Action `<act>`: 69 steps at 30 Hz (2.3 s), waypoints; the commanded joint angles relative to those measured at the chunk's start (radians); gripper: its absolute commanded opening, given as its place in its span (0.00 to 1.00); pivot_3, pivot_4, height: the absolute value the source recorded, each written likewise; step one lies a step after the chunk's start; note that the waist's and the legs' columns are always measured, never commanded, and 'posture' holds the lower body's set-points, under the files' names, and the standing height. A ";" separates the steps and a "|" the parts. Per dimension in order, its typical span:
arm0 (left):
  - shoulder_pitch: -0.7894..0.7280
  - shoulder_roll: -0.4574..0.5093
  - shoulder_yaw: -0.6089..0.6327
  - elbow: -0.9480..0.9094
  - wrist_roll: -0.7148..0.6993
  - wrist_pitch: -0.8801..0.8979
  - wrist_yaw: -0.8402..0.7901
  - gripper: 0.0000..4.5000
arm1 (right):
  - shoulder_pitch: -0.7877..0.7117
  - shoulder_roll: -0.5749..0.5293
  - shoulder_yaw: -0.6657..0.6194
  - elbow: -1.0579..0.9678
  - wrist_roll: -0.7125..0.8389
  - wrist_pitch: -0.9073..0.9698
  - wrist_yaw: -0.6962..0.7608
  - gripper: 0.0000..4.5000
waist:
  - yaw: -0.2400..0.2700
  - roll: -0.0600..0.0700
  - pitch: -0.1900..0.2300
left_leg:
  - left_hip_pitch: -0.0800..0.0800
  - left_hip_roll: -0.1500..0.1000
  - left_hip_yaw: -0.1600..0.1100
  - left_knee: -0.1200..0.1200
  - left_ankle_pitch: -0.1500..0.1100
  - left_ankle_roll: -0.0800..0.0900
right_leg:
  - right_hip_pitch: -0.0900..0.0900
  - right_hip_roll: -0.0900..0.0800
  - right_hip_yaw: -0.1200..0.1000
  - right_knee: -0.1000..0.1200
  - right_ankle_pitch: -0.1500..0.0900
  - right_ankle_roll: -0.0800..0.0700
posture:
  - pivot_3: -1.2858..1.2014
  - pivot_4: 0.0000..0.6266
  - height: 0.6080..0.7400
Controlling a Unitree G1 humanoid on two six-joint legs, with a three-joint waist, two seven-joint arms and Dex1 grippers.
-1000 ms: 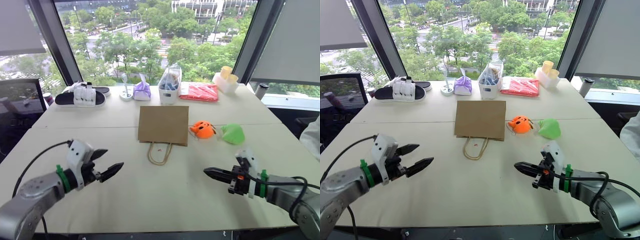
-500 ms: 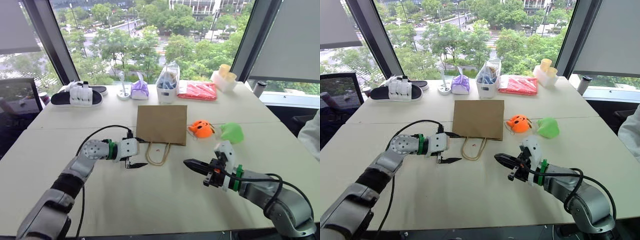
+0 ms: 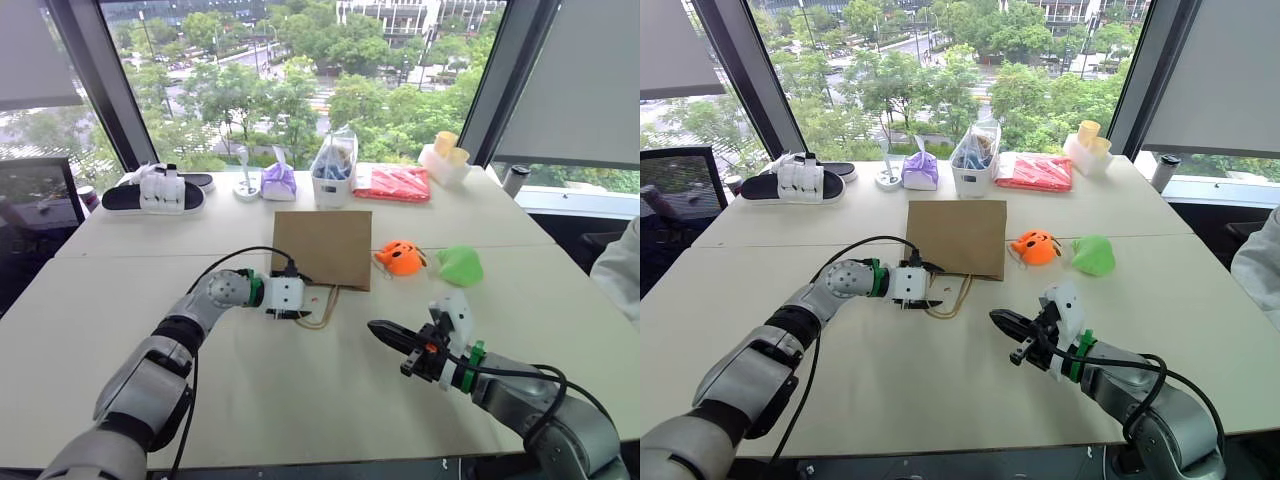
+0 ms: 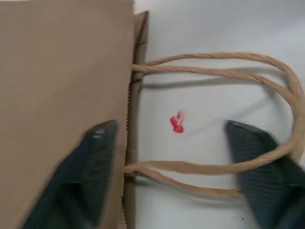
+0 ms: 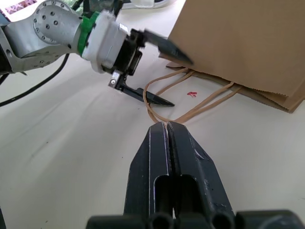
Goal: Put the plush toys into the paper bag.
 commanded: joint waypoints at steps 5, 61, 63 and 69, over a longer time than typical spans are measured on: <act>-0.037 -0.023 0.054 0.034 -0.019 -0.067 0.062 0.01 | 0.006 0.016 -0.006 -0.028 -0.001 -0.029 -0.011 0.00 | 0.000 0.000 0.000 | -0.001 0.000 0.000 0.000 0.000 0.000 | -0.001 0.000 0.000 0.001 0.000 0.000 | 0.52 0.24 1.00; -0.113 -0.158 0.871 -0.919 -1.213 2.094 0.259 0.01 | -0.485 0.336 0.210 0.944 -0.553 -0.605 0.040 0.00 | -0.032 -0.002 -0.001 | 0.000 -0.002 -0.008 -0.003 0.008 -0.016 | -0.014 0.005 0.015 0.015 0.001 -0.002 | 0.52 0.24 1.00; -0.102 -0.159 0.862 -0.925 -1.221 2.094 0.270 0.01 | -0.481 0.338 0.207 0.932 -0.554 -0.605 0.033 0.00 | -0.032 -0.002 -0.001 | 0.000 -0.002 -0.007 -0.003 0.008 -0.016 | -0.014 0.005 0.015 0.015 0.001 -0.002 | 0.52 0.24 1.00; -0.076 -0.153 0.853 -0.929 -1.231 2.096 0.304 0.01 | -0.384 0.299 0.130 0.523 -0.427 -0.491 0.035 0.00 | -0.028 -0.002 -0.001 | 0.000 -0.003 -0.007 -0.003 0.008 -0.017 | -0.015 0.004 0.016 0.015 0.001 -0.002 | 0.52 0.24 1.00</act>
